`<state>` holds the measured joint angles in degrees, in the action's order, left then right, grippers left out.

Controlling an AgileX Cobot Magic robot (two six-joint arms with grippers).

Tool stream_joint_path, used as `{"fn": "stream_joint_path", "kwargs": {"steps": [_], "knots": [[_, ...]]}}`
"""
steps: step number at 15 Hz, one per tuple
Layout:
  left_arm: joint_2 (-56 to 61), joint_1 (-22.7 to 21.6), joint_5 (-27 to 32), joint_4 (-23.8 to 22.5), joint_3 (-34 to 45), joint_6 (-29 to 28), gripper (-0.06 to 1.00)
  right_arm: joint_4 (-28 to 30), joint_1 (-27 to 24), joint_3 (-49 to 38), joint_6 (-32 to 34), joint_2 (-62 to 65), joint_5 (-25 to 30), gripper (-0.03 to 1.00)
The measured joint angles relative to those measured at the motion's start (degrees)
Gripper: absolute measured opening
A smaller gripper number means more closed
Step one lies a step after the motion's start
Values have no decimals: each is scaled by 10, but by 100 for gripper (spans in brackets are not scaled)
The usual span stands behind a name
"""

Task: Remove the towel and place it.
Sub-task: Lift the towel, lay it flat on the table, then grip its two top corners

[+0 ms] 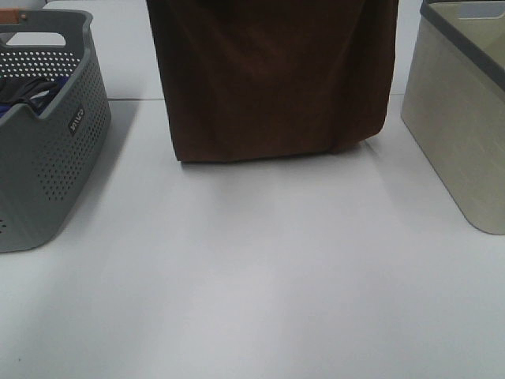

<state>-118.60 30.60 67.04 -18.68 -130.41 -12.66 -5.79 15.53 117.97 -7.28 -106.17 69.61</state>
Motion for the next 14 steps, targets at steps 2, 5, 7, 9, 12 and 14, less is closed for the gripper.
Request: {"fn": "stream_joint_path", "kwargs": {"steps": [2, 5, 7, 9, 12, 14], "knots": [[3, 0, 15, 3, 9, 0, 0, -12, 0, -65, 7, 13, 0, 0], [45, 1, 17, 54, 105, 0, 0, -18, 0, -172, 7, 44, -1, 0], [93, 12, 15, 77, 210, 0, 0, -35, 0, -246, 7, 73, -2, 0], [142, 29, 11, 89, 305, -6, 0, -57, 1, -325, 7, 108, -3, 0], [210, 66, 3, 100, 409, -45, 0, -82, 1, -450, 7, 170, -3, 0], [239, 101, 1, 105, 480, -64, 0, -101, 1, -524, 7, 210, -3, 0]]}}
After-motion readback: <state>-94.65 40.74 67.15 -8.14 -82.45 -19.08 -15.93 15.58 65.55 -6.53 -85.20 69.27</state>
